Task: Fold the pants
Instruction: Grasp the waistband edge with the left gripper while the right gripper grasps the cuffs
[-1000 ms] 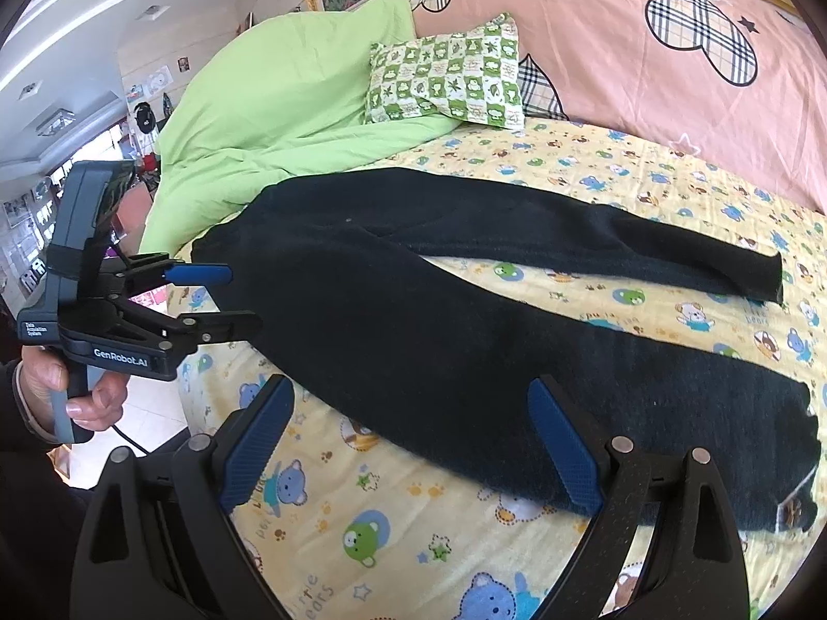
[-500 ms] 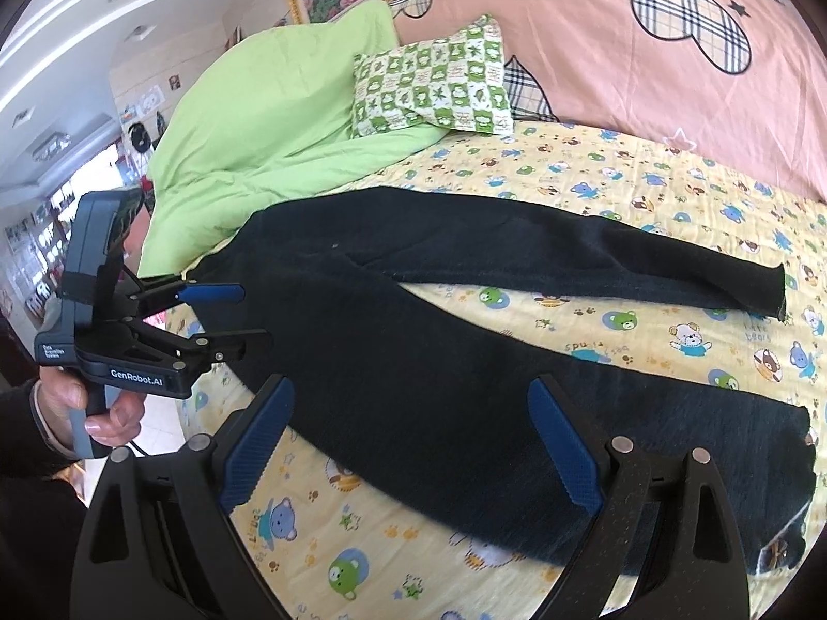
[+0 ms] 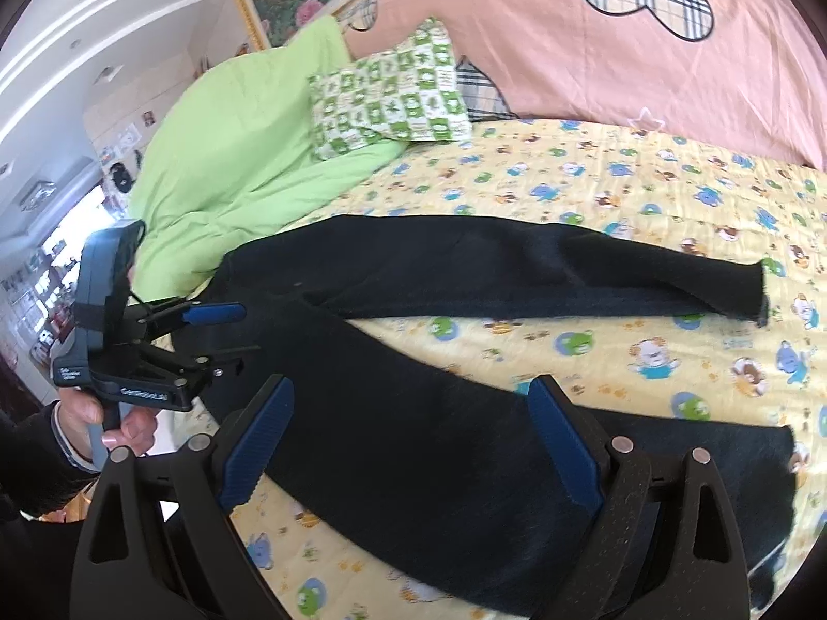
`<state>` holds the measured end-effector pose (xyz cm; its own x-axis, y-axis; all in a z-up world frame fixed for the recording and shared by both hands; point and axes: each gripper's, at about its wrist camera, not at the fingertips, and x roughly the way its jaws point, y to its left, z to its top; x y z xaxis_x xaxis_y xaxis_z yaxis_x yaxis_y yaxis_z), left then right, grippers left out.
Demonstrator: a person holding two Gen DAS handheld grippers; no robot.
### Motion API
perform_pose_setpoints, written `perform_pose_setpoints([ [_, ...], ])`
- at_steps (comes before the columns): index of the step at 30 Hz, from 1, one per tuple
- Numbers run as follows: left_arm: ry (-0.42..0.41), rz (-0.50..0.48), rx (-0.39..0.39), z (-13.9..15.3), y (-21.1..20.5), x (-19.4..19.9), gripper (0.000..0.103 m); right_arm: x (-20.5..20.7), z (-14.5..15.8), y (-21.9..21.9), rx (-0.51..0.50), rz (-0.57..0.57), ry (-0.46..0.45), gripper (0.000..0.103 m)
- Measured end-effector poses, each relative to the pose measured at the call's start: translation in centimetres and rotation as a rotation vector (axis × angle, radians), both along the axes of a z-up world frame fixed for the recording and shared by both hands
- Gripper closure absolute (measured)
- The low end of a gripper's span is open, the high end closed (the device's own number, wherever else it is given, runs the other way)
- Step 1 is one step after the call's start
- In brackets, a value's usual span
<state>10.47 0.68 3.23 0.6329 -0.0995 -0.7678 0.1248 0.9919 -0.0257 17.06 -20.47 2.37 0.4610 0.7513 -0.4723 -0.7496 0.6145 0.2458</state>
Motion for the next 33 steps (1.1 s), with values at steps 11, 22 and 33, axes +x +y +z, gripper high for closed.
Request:
perform_pose_setpoints([
  [11,0.014,-0.147,0.048,1.4,-1.2,5.8,0.017,9.4,2.8,-5.5,-0.042,-0.187,0.14,0.011],
  [22,0.079,-0.255,0.052,1.0,-2.5,15.1,0.017,19.6,1.9,-10.1,-0.062,-0.248,0.388,0.026],
  [33,0.166,-0.356,0.085,-1.3,-4.7,23.3,0.017,22.3,0.3,-8.6,-0.119,-0.194,0.443,0.068],
])
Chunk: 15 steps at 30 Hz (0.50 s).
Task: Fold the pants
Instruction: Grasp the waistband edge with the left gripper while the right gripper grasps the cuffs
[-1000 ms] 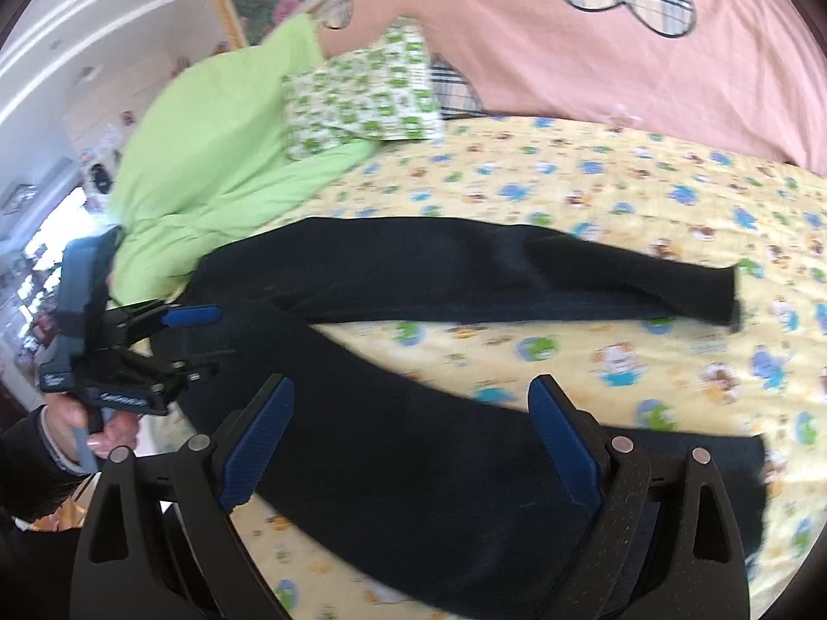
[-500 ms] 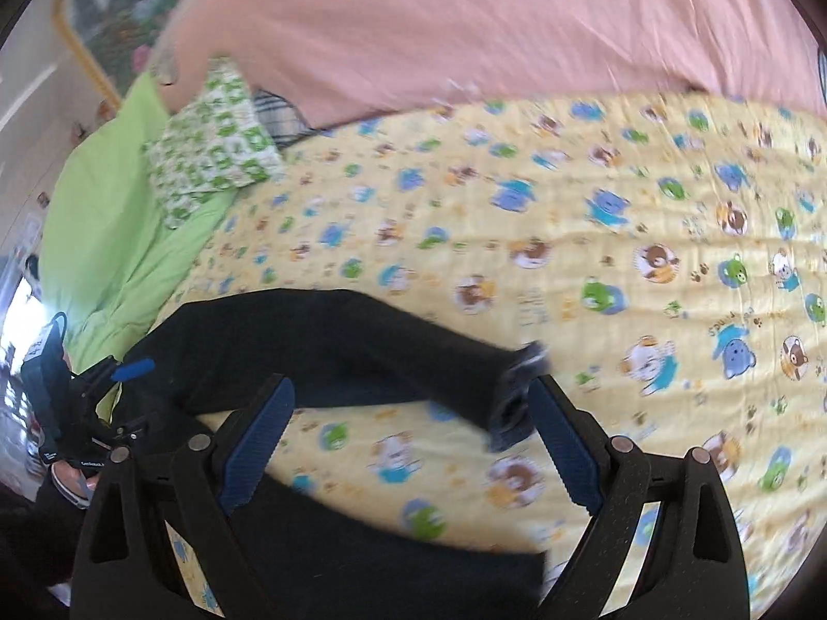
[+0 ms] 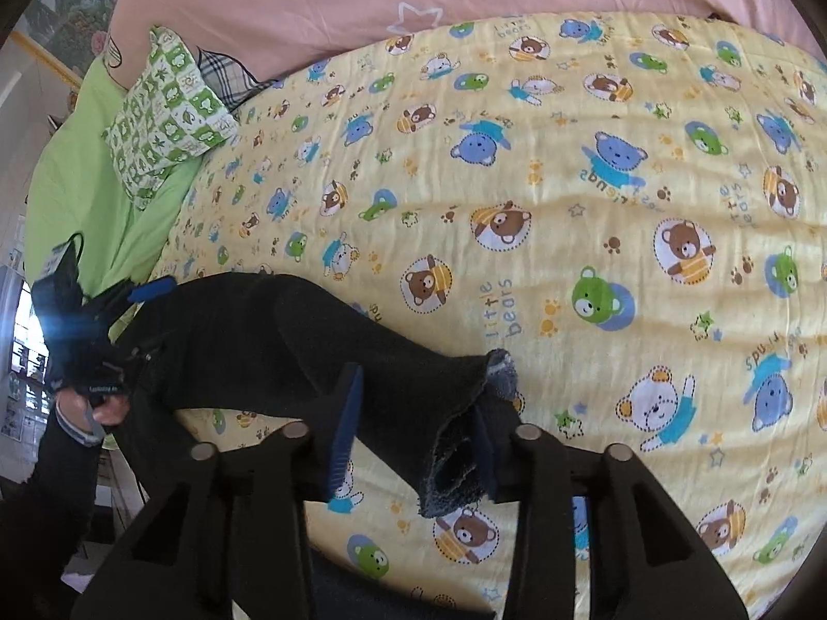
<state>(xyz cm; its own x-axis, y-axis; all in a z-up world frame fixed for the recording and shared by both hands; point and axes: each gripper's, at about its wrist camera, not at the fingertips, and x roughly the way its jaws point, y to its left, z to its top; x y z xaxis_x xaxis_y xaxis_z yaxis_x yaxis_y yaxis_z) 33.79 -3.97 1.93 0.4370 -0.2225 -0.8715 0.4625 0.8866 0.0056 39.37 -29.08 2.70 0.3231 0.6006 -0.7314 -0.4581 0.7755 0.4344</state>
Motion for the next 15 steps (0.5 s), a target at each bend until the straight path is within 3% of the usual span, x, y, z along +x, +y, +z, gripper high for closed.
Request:
perform_pose_setpoints([
  [2,0.015,-0.032,0.023,-0.7,-1.0,1.1,0.017,0.0,0.3,0.1,-0.003,0.008,-0.019,0.083],
  [4,0.04,-0.057,0.034,-1.4,-1.5,2.1,0.018,-0.1,0.5,-0.1,-0.002,0.015,-0.036,0.089],
  [11,0.132,-0.147,0.094,-4.2,-3.2,4.4,0.021,-1.2,1.8,0.0,-0.017,0.052,-0.113,0.093],
  [12,0.139,-0.156,0.088,-4.3,-3.2,4.5,0.026,-1.4,2.1,0.0,-0.019,0.053,-0.129,0.093],
  [14,0.163,-0.18,0.051,-4.0,-3.3,4.3,0.048,-1.6,2.8,0.0,-0.02,0.055,-0.164,0.094],
  [15,0.174,-0.194,0.028,-3.7,-3.3,3.9,0.068,-1.7,3.3,-0.1,-0.018,0.054,-0.184,0.094],
])
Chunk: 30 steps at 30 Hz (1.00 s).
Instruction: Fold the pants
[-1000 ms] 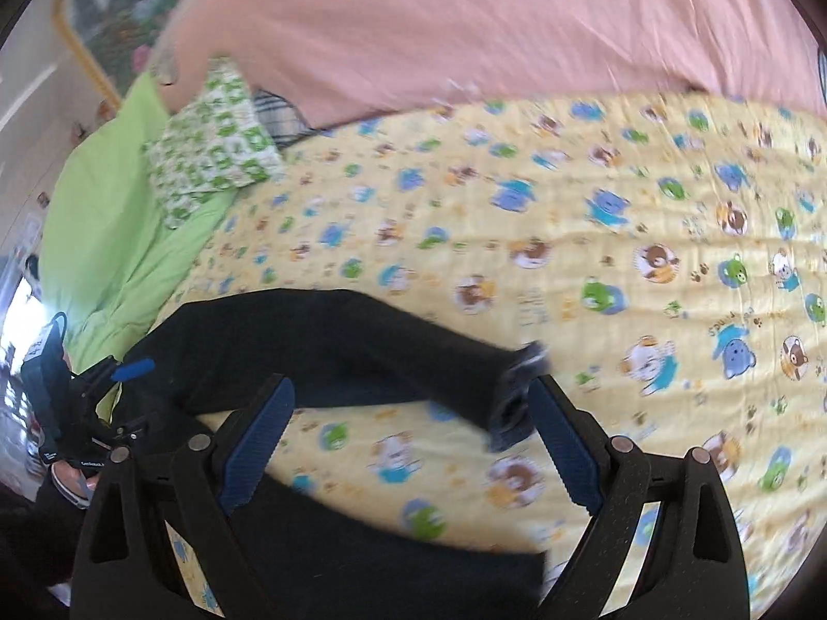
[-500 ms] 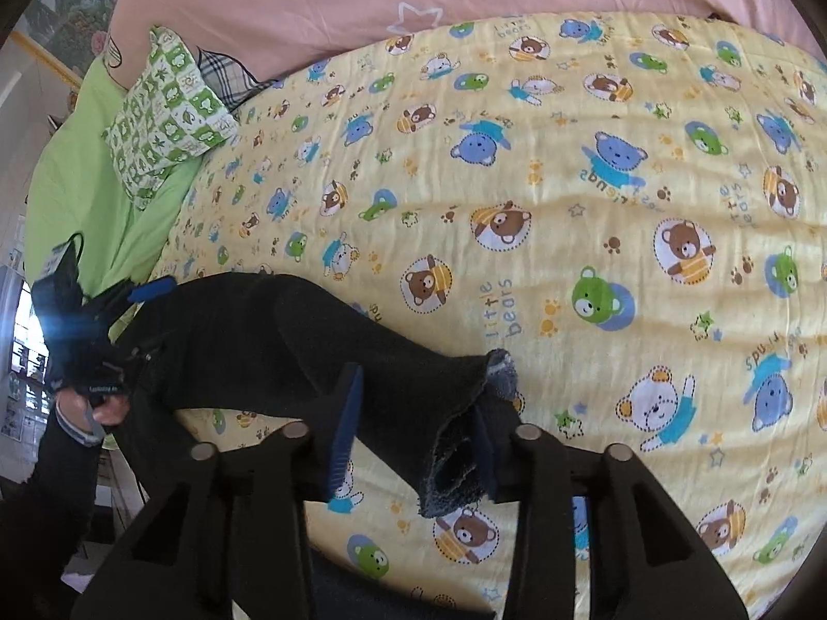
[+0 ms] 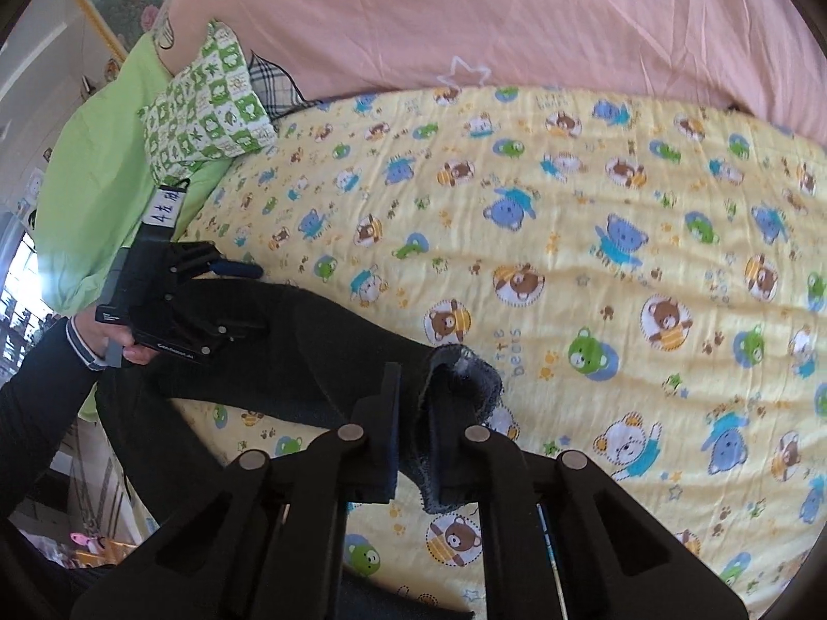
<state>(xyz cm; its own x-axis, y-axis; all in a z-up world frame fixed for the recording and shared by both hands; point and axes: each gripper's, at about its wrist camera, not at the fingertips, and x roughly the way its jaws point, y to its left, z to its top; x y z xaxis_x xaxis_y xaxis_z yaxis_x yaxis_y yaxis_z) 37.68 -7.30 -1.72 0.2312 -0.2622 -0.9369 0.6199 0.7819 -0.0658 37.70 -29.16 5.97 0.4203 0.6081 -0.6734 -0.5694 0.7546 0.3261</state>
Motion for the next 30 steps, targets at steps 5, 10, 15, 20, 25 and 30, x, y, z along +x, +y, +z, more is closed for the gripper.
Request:
perform_pose_setpoints([
  [5,-0.038,-0.015,-0.05,2.0,0.1,-3.4,0.096,-0.6,1.5,-0.3,0.015,0.004,-0.072,0.094],
  [10,-0.092,-0.011,-0.149,5.0,0.2,-9.2,0.097,-2.4,2.4,-1.2,0.026,0.021,-0.162,0.094],
  [15,-0.097,0.017,-0.201,6.1,-0.2,-14.6,0.097,-4.6,1.7,-2.2,0.047,0.047,-0.206,0.094],
  [20,-0.104,0.051,-0.239,5.8,-0.9,-19.1,0.098,-7.3,0.1,-3.5,0.067,0.072,-0.233,0.094],
  [25,-0.12,0.09,-0.273,5.9,-1.2,-22.0,0.098,-9.9,-1.3,-4.7,0.05,0.087,-0.254,0.094],
  [30,-0.133,0.098,-0.312,6.5,-1.8,-24.3,0.098,-12.1,-2.6,-5.5,0.007,0.101,-0.27,0.094],
])
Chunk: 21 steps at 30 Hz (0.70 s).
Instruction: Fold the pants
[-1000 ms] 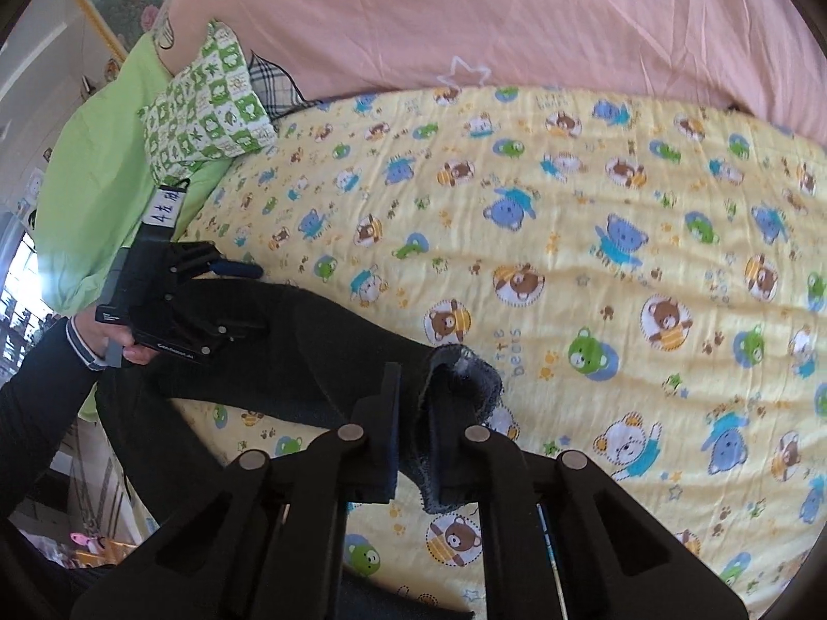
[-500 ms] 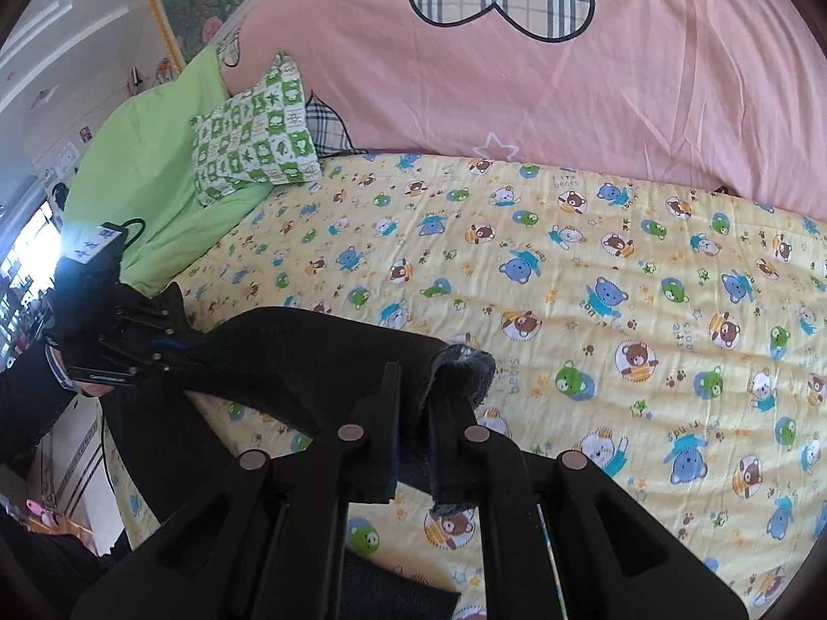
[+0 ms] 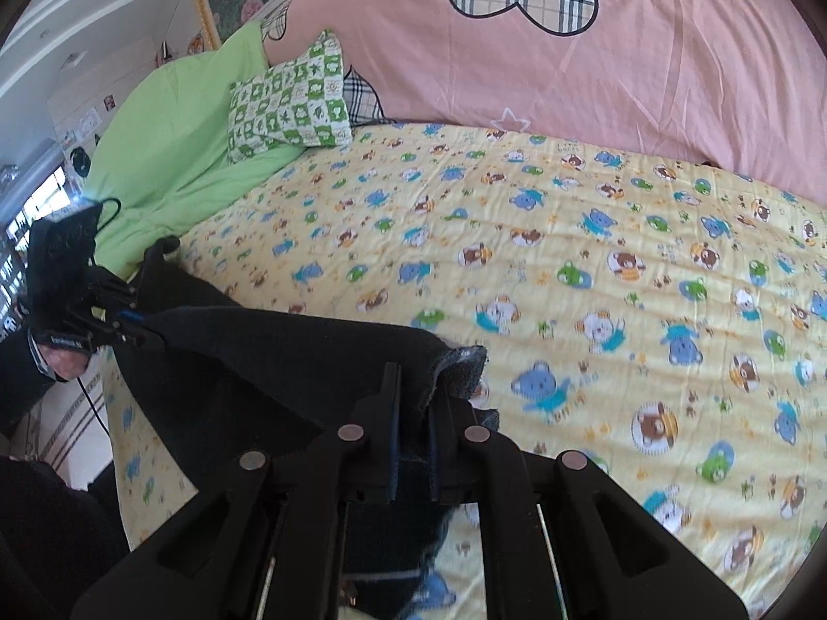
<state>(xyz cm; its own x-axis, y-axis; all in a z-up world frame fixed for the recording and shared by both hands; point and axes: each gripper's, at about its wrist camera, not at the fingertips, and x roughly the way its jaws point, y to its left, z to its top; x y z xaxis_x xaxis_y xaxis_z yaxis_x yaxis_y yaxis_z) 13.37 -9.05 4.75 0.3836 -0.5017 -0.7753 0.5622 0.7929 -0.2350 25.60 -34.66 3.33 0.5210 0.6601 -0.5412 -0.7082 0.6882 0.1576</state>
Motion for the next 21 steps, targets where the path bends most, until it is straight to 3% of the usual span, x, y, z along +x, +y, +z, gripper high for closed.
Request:
perform_pose_setpoints([
  [7,0.02,-0.006,0.013,-1.6,-1.1,-1.8,0.098,-2.7,-1.9,-1.1,-0.072,-0.006,-0.039,0.094],
  [12,0.027,-0.009,0.031,-2.9,-1.5,-2.4,0.097,-3.3,-3.0,-2.0,-0.156,-0.082,-0.079,0.094],
  [14,0.039,-0.009,0.041,-3.7,-1.7,-2.4,0.097,-3.2,-3.1,-2.8,-0.138,-0.116,-0.069,0.095],
  [18,0.052,-0.036,0.047,-4.8,-2.4,-3.1,0.082,-3.2,-3.0,-3.5,-0.09,-0.148,-0.017,0.095],
  [21,0.063,-0.061,0.036,-5.2,-3.1,-3.8,0.076,-3.9,-2.4,-3.8,-0.029,-0.173,0.016,0.094],
])
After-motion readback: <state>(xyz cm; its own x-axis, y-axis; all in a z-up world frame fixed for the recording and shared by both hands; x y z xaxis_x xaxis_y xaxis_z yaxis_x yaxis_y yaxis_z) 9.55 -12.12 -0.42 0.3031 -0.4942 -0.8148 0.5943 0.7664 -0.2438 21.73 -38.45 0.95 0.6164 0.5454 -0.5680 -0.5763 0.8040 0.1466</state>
